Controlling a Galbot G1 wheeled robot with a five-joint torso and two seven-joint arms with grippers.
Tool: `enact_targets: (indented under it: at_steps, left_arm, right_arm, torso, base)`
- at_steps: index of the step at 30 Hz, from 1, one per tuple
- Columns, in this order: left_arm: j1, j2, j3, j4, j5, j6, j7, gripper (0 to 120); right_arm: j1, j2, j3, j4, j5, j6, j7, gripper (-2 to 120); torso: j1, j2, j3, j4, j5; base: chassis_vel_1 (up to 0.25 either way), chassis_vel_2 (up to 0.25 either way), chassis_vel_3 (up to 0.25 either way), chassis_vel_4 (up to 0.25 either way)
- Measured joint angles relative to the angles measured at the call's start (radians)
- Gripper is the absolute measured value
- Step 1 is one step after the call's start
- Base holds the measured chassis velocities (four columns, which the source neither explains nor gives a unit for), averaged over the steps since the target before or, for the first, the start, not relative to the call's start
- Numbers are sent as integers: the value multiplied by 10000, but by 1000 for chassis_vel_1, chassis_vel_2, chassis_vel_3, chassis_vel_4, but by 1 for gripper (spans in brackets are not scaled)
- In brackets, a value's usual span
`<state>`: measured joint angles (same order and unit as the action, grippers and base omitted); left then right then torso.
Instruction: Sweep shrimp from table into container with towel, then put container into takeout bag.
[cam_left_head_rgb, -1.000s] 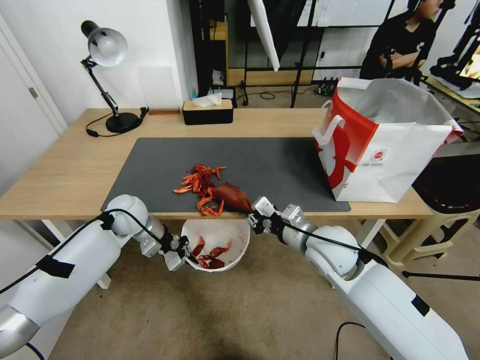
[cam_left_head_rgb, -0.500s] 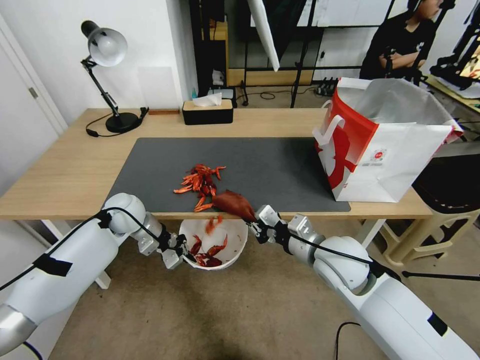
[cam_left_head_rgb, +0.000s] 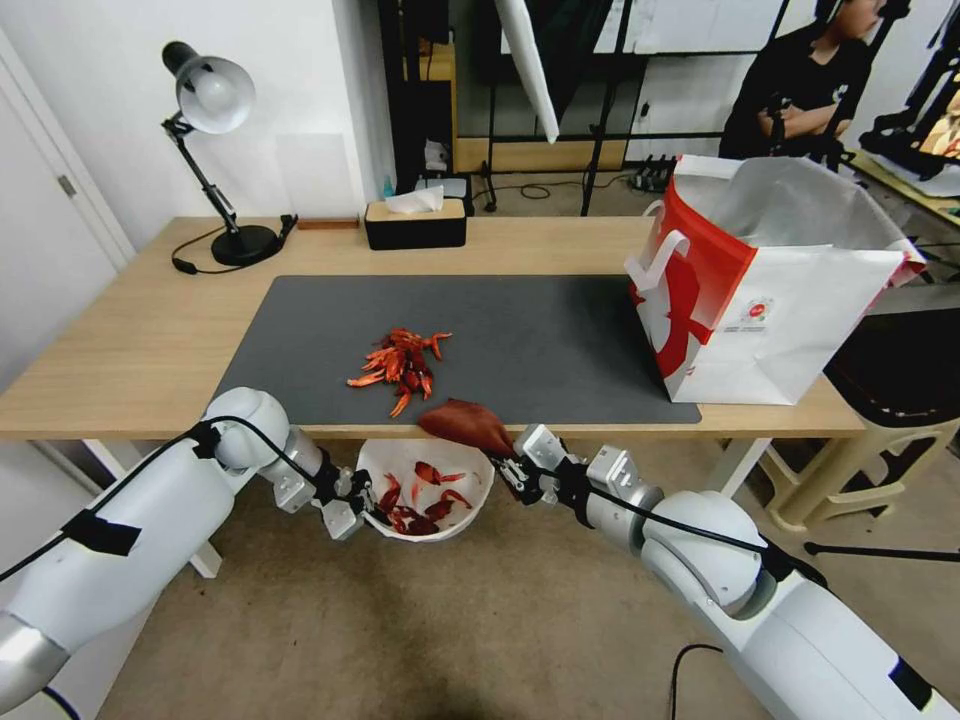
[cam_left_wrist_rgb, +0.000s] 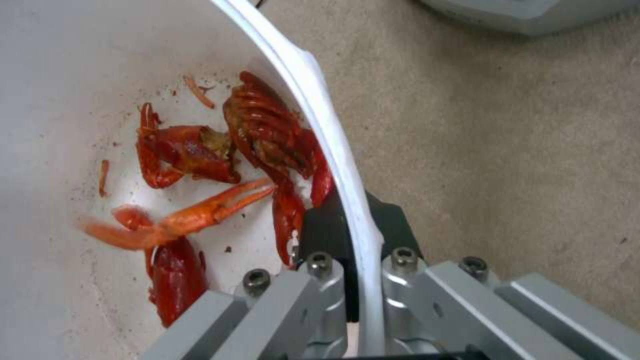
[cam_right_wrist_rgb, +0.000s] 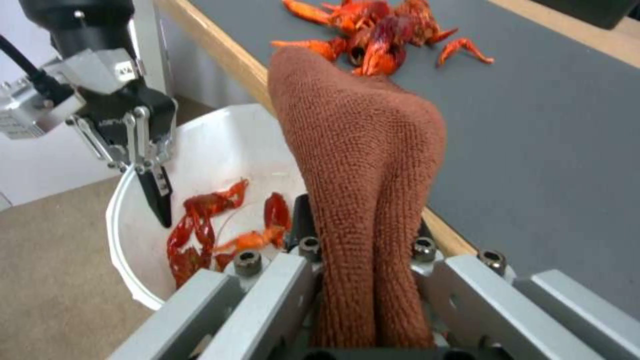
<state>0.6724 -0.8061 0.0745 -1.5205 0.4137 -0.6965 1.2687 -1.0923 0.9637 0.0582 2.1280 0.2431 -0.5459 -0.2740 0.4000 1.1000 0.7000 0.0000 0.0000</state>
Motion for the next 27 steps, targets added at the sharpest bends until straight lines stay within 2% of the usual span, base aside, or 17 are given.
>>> enact_targets:
  at_steps: [4, 12, 15, 16, 19, 20, 23, 24, 27]
  left_arm:
    - [53, 40, -47, -49, -11, -1, -3, 0]
    - [234, 141, -185, -169, -21, -2, -2, 0]
    - [457, 230, -373, -275, -44, -2, 66, 0]
    - [457, 230, -373, -275, -44, -2, 66, 0]
    - [655, 315, -537, -293, -59, -11, 104, 0]
    - [655, 315, -537, -293, -59, -11, 104, 0]
    - [734, 388, -652, -285, -108, -29, 181, 0]
    - [734, 388, -652, -285, -108, -29, 181, 0]
    - [732, 463, -691, -192, -173, -33, 197, 0]
  right_arm:
    - [33, 12, 81, 63, 174, 155, -11, 4]
    - [1252, 320, 190, -329, 1723, 755, 703, 4]
    - [2843, 660, -78, -1277, 2649, 1144, 1671, 4]
    - [2843, 660, -78, -1277, 2649, 1144, 1671, 4]
    - [4261, 1039, -553, -2578, 2842, 1249, 2213, 4]
    - [4261, 1039, -553, -2578, 2842, 1249, 2213, 4]
    - [5280, 1484, -1158, -4151, 2705, 1234, 2423, 4]
    - [5280, 1484, -1158, -4151, 2705, 1234, 2423, 4]
    - [6096, 1988, -1672, -5581, 2577, 1115, 2354, 4]
  torso:
    - [-1, 0, 0, 0, 0]
    - [0, 0, 0, -1, -1]
    - [0, 0, 0, -1, -1]
    - [0, 0, 0, -1, -1]
    - [1, 0, 1, 3, -3]
    - [1, 0, 1, 3, -3]
    - [0, 0, 1, 2, -1]
    - [0, 0, 1, 2, -1]
    - [2, 0, 2, -1, -2]
  base:
    - [0, 0, 0, 0]
    - [0, 0, 0, 0]
    - [0, 0, 0, 0]
    - [0, 0, 0, 0]
    - [0, 0, 0, 0]
    - [0, 0, 0, 0]
    - [0, 0, 0, 0]
    - [0, 0, 0, 0]
    - [0, 0, 0, 0]
